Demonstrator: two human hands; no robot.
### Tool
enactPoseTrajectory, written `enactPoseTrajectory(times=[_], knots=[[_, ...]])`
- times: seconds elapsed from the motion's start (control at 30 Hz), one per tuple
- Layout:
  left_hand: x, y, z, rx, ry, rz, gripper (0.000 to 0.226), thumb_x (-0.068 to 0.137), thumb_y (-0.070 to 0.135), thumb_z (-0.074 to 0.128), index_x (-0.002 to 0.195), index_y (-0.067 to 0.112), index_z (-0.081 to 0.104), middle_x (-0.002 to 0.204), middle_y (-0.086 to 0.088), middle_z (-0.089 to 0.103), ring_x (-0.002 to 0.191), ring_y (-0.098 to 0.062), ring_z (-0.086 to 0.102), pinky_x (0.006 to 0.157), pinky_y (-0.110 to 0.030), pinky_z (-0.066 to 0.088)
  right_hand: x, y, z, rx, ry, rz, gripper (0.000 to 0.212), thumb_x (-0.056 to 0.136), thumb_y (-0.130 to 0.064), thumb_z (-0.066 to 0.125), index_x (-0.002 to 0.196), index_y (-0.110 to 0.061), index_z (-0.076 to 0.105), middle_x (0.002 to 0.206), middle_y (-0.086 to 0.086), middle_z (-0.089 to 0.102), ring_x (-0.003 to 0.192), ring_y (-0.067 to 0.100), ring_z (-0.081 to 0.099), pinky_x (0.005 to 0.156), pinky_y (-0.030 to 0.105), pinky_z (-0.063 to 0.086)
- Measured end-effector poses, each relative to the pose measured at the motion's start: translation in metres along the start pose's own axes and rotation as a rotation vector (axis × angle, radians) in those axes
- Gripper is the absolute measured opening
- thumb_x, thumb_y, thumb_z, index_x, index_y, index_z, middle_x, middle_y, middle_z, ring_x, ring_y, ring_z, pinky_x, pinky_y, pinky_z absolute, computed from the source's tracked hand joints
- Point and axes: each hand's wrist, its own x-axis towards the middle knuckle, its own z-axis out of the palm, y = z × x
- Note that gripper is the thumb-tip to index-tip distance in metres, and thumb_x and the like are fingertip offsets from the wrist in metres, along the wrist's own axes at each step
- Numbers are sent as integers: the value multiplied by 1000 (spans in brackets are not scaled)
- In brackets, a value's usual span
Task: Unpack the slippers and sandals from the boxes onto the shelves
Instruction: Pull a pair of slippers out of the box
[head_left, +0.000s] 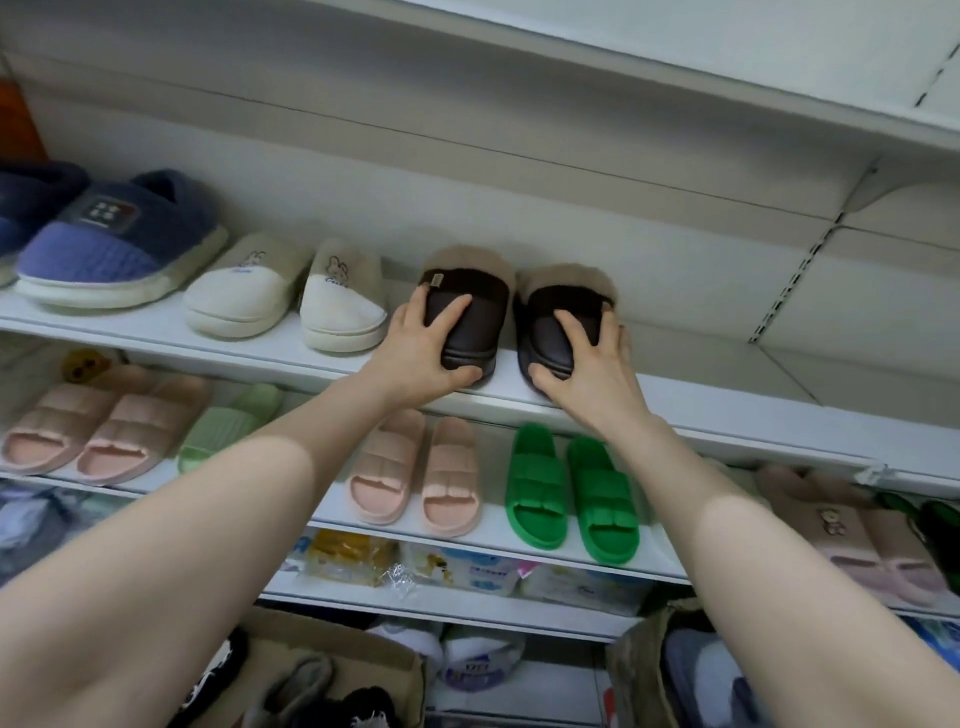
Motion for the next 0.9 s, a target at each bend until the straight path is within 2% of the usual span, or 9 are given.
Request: enactPoseTrajectory(times=[0.13,0.3,0.47,0.57,0.73,0.9], knots=[[-14,2,-5,84,55,54,79,86,46,63,151,23,26,155,-25,16,140,-41,20,118,-44,19,-10,-7,-9,-114,-1,-53,73,89,-49,58,153,-28,29,158,23,14,142,45,19,113,52,31],[-49,-5,-21,149,138,239,60,87,33,65,139,10,48,143,-20,42,129,-38,41,107,-45,35,-53,-30,-10,-219,72,-146,64,91,-33,60,148,-15,39,147,29,35,136,51,31,108,58,35],[-100,-29,-40,126,139,329,52,88,32,63,134,11,53,132,-16,52,118,-36,49,96,-43,42,-106,-62,-1,-234,82,-211,59,91,-29,54,146,-10,42,141,29,41,133,48,36,109,55,35],[-146,-60,-43,110,117,342,48,88,32,61,130,11,56,127,-17,55,113,-38,51,96,-42,41,-150,-88,23,-202,14,-186,56,95,-29,54,145,-9,41,141,26,41,129,45,39,104,52,40],[-234,-124,-23,55,23,241,45,89,33,59,130,14,57,128,-12,56,114,-35,52,96,-40,41,-229,-131,91,-186,-81,-198,50,94,-28,54,139,-7,47,130,26,50,118,45,48,97,49,43],[-334,-196,16,-29,-129,65,45,87,28,64,130,15,57,128,-10,56,115,-32,52,95,-44,47,-310,-170,170,-94,-291,-141,50,97,-30,53,143,-12,45,137,19,49,123,39,47,98,46,43]])
